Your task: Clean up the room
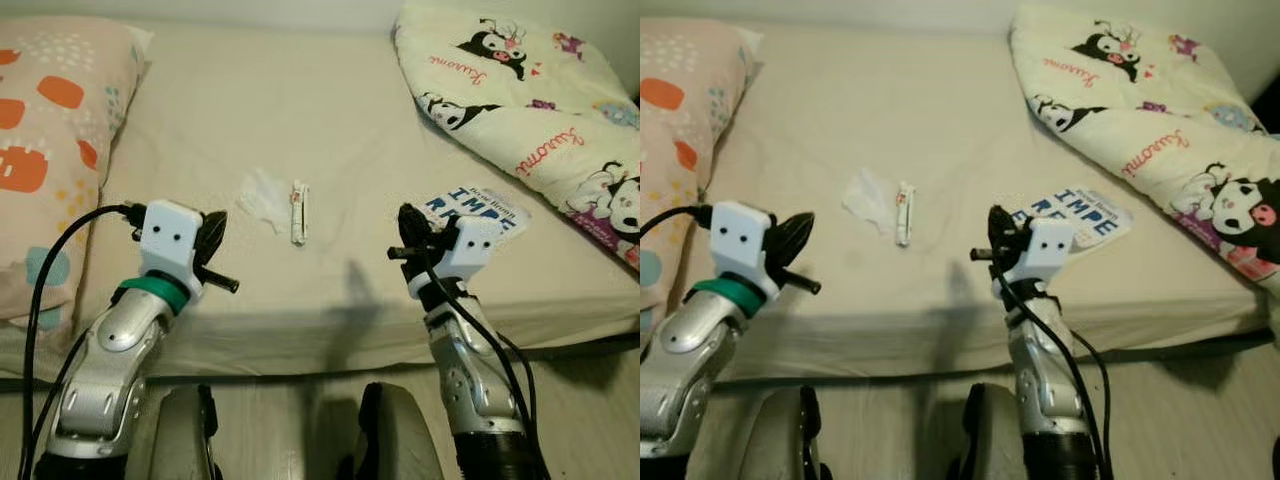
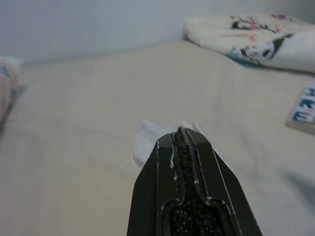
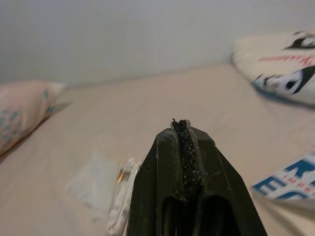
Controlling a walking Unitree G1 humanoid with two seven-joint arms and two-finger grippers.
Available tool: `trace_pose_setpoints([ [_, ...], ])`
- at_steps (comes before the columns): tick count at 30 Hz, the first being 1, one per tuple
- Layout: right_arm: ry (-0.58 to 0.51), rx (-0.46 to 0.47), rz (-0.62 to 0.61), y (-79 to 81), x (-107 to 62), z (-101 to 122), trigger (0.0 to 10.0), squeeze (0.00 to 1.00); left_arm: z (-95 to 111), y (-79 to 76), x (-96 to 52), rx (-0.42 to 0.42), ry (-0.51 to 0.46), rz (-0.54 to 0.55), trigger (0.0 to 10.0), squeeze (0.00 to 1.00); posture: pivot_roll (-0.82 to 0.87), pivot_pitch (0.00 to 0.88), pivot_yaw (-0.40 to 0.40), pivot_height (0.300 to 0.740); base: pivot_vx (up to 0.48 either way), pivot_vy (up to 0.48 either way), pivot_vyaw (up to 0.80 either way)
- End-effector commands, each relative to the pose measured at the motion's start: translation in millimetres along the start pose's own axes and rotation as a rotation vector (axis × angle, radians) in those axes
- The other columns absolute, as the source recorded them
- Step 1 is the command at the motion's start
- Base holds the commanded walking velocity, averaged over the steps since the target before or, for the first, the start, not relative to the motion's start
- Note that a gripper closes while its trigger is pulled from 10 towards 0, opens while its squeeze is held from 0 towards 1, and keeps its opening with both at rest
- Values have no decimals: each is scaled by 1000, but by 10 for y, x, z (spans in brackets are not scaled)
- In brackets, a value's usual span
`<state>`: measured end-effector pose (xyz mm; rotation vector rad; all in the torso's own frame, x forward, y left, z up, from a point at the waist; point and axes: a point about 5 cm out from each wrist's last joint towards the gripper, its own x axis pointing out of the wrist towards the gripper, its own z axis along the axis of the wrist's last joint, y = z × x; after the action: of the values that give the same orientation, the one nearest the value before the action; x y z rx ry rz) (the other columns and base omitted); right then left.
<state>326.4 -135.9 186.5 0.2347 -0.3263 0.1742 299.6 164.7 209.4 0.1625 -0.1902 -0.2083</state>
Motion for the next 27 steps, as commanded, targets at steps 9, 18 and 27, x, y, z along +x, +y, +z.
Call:
trace_pose_setpoints([
  [9, 20, -15, -40, -55, 5, -60, 10000, 0, -16, 174, 13, 30, -1, 88, 10000, 0, 121, 46, -41, 606, 0, 0, 0],
  [18, 22, -12, -35, -19, 23, -83, 10000, 0, -36, 180, 21, 21, 2, 98, 10000, 0, 122, 48, -42, 636, 0, 0, 0],
  [27, 26, -12, -44, -37, 27, -100, 10000, 0, -78, 200, 36, 43, 16, 116, 10000, 0, 123, 53, -41, 661, 0, 0, 0],
])
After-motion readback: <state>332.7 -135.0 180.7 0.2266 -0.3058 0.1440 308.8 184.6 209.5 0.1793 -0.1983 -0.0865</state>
